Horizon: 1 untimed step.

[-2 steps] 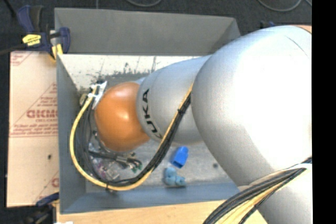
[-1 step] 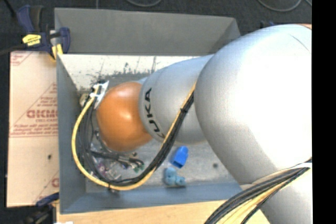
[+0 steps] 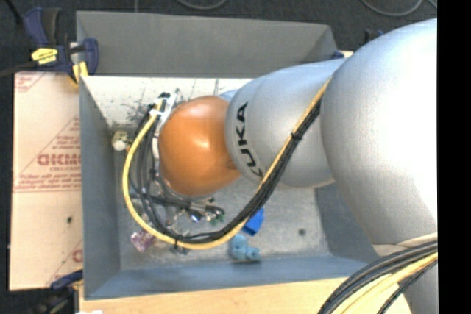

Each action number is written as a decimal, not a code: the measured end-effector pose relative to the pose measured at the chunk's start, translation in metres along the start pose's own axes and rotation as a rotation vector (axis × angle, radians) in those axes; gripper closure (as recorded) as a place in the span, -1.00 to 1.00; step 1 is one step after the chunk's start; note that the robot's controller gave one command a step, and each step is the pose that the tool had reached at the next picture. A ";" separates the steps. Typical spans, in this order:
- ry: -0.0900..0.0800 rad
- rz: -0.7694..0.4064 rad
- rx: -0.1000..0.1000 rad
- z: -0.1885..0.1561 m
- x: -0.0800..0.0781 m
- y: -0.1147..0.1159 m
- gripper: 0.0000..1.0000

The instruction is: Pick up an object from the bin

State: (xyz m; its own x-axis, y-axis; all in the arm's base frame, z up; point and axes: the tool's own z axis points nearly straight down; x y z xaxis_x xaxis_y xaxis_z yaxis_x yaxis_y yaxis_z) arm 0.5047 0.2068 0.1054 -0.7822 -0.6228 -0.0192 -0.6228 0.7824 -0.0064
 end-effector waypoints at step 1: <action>0.009 -0.116 -0.001 -0.025 0.003 -0.001 -1.00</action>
Offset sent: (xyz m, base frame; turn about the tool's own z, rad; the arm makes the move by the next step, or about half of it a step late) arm -0.0022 -0.0085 -0.0215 0.0017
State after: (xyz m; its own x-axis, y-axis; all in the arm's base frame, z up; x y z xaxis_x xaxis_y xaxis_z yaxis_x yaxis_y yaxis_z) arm 0.5022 0.2040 0.1302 -0.7053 -0.7089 -0.0099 -0.7088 0.7054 -0.0068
